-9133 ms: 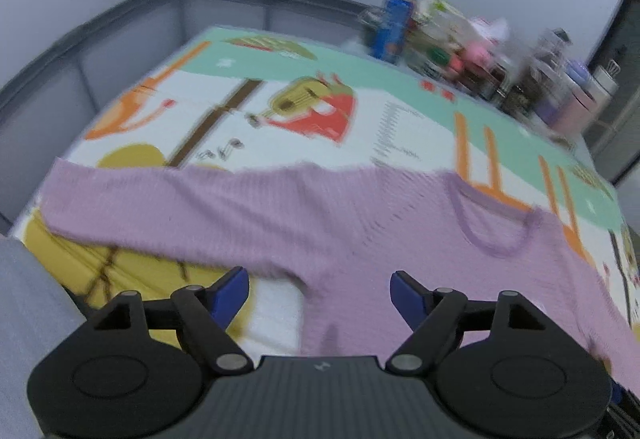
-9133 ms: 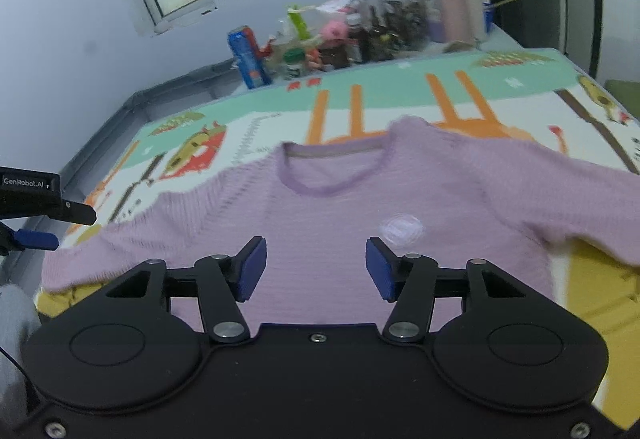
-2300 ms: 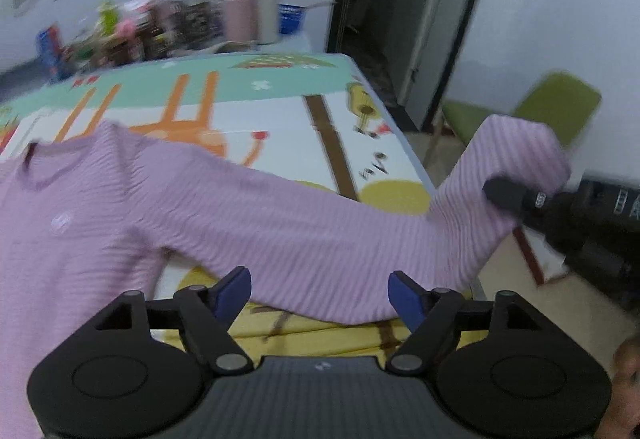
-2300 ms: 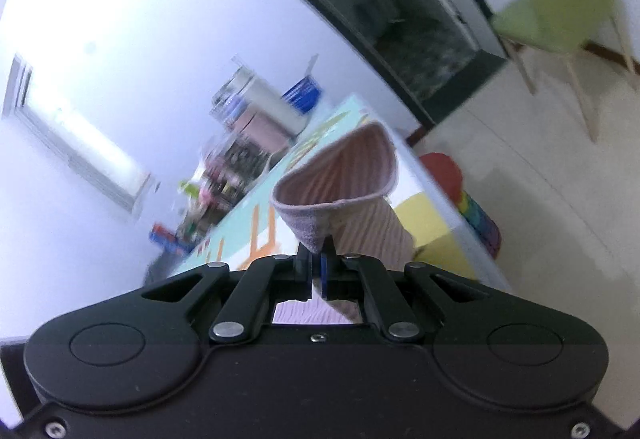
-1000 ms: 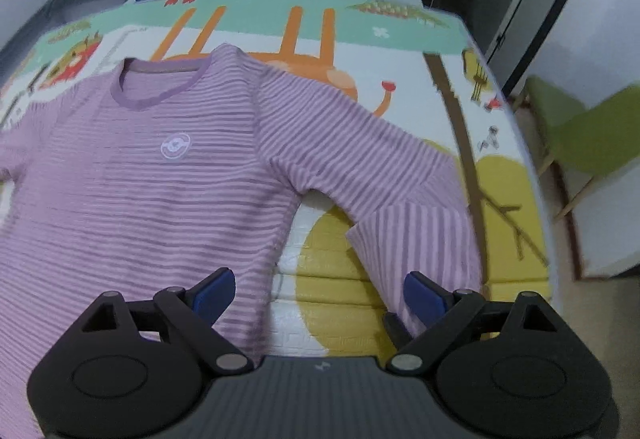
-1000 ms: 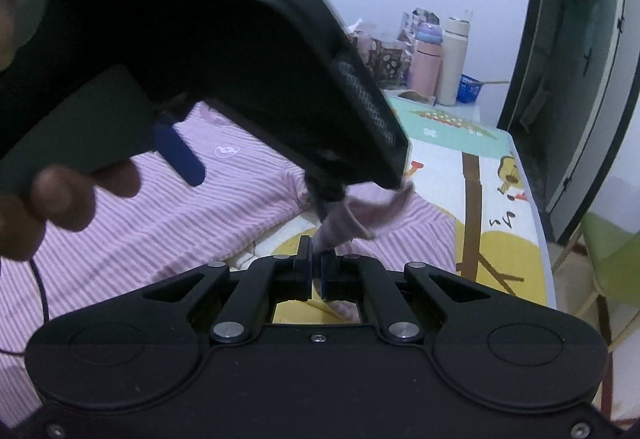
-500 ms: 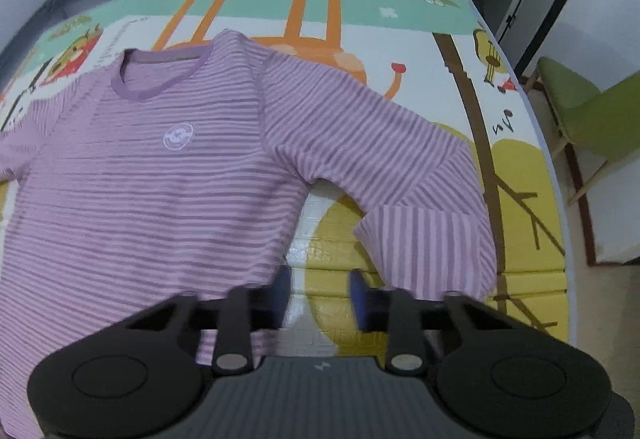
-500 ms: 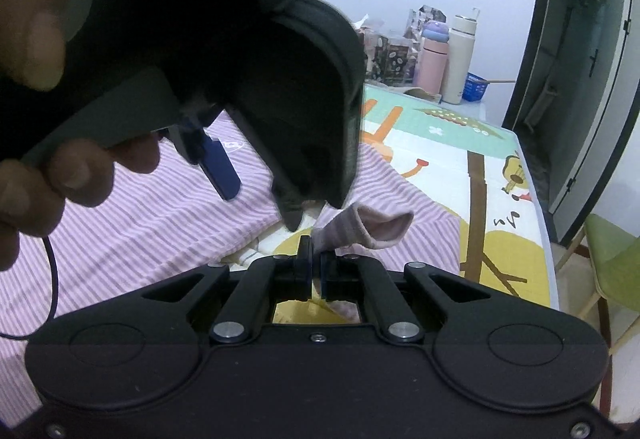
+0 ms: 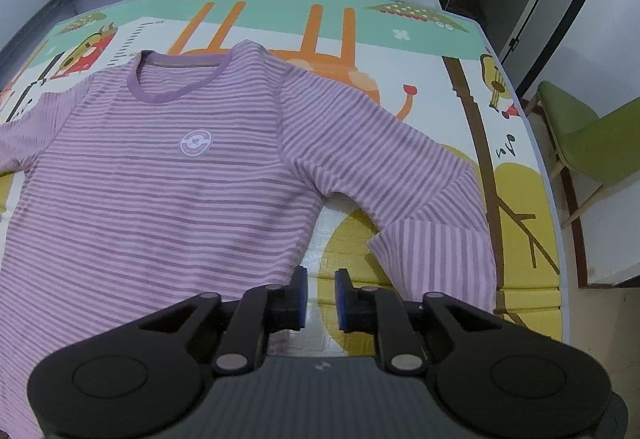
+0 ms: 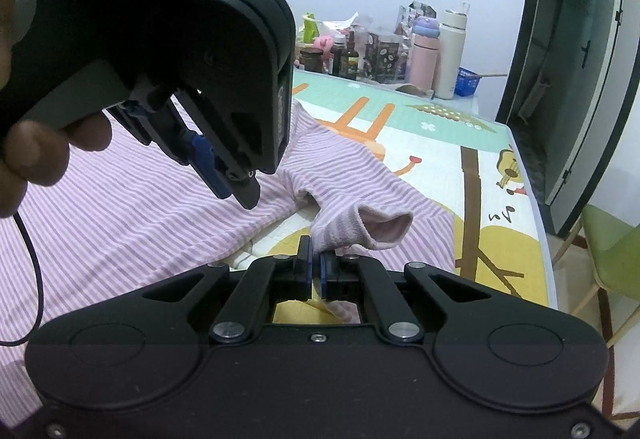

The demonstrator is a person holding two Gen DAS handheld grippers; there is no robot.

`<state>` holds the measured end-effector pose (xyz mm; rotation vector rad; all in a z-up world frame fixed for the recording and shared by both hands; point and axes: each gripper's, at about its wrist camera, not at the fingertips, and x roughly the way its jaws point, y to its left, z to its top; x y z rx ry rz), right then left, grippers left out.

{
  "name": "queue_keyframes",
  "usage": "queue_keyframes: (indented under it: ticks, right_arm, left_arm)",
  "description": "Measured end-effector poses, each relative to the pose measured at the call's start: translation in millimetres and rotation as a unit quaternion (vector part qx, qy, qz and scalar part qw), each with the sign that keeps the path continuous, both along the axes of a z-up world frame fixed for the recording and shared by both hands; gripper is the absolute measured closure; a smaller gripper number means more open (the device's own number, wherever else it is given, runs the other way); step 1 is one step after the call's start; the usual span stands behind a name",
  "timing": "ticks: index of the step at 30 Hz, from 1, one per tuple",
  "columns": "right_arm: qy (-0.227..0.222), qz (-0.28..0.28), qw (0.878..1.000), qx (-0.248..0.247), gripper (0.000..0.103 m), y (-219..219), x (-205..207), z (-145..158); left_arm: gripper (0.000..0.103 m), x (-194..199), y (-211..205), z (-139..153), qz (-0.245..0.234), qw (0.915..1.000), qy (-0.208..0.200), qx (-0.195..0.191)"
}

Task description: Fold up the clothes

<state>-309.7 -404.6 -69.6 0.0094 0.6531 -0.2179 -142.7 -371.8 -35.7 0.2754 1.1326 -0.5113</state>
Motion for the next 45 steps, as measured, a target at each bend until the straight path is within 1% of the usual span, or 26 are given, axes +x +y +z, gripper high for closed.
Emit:
queue_keyframes:
  ticks: [1,2,3,4,5,7,11,13,16,19,20,22,25,30,32,35,39,42,45]
  right_arm:
    - [0.001,0.003,1.0,-0.003,0.1,1.8,-0.1,0.2]
    - [0.001,0.005,1.0,-0.006,0.1,3.7,-0.1,0.4]
    - [0.002,0.008,1.0,-0.01,0.1,6.5,-0.7,1.2]
    - [0.002,0.011,1.0,-0.016,0.1,8.9,-0.7,1.6]
    - [0.002,0.015,1.0,-0.021,0.1,11.3,-0.8,2.0]
    - [0.001,0.023,0.999,-0.04,0.1,16.8,-0.4,2.5]
    - [0.0,0.04,0.996,-0.085,0.1,26.1,2.6,2.5]
    - [0.002,0.047,0.994,-0.098,0.1,28.9,3.8,1.6]
    - [0.003,0.056,0.992,-0.116,0.1,33.1,5.6,0.2]
    - [0.007,0.059,0.992,-0.114,0.1,31.5,7.1,-1.3]
    - [0.009,0.059,0.992,-0.115,0.1,30.7,7.6,-1.8]
    - [0.012,0.059,0.991,-0.118,0.1,30.4,7.1,-2.8]
    - [0.013,0.062,0.991,-0.119,0.1,29.8,8.1,-4.1]
    - [0.014,0.067,0.991,-0.119,0.1,28.5,11.2,-6.1]
    - [0.014,0.071,0.99,-0.119,0.101,28.5,12.6,-9.0]
    - [0.013,0.078,0.989,-0.123,0.101,32.0,10.9,-8.0]
    - [0.011,0.081,0.988,-0.128,0.101,34.7,9.8,-6.7]
    - [0.011,0.08,0.988,-0.132,0.101,35.3,10.6,-7.6]
    - [0.011,0.079,0.988,-0.133,0.101,35.3,10.7,-8.4]
  left_arm:
    - [0.068,-1.4,-0.5,1.4,-0.002,1.0,-0.007,0.005]
    - [0.054,-3.0,-1.1,2.9,-0.004,0.9998,-0.015,0.01]
    - [0.046,-4.7,-1.6,4.7,-0.007,0.9996,-0.022,0.014]
    - [0.03,-6.2,-2.6,6.7,-0.009,0.9994,-0.028,0.017]
    - [0.023,-8.1,-4.2,9.0,-0.012,0.9992,-0.034,0.018]
    - [0.022,-11.9,-7.3,14.3,-0.022,0.9988,-0.042,0.016]
    - [0.021,-14.9,-16.7,18.0,-0.041,0.9982,-0.037,0.025]
    - [0.021,-16.9,-21.0,18.5,-0.049,0.9979,-0.034,0.026]
    - [0.02,-21.7,-27.9,21.4,-0.062,0.9968,-0.041,0.029]
    - [0.02,-26.1,-38.2,22.5,-0.08,0.9937,-0.059,0.052]
    - [0.02,-27.1,-39.8,24.1,-0.083,0.9931,-0.065,0.053]
    - [0.019,-26.8,-39.6,28.6,-0.085,0.9935,-0.067,0.037]
    - [0.016,-22.2,-37.0,35.2,-0.083,0.9953,-0.048,0.009]
    - [0.013,-19.0,-40.4,37.8,-0.098,0.9946,-0.033,0.008]
    - [0.009,-18.7,-43.3,36.9,-0.11,0.9937,-0.019,0.005]
    - [0.009,-18.8,-47.0,33.3,-0.121,0.9925,-0.009,0.012]
    - [0.008,-18.7,-53.6,23.4,-0.132,0.9903,-0.001,0.042]
    - [0.009,-17.8,-55.4,16.1,-0.132,0.9894,-0.001,0.06]
    - [0.009,-15.1,-55.0,10.8,-0.129,0.9894,0.011,0.066]
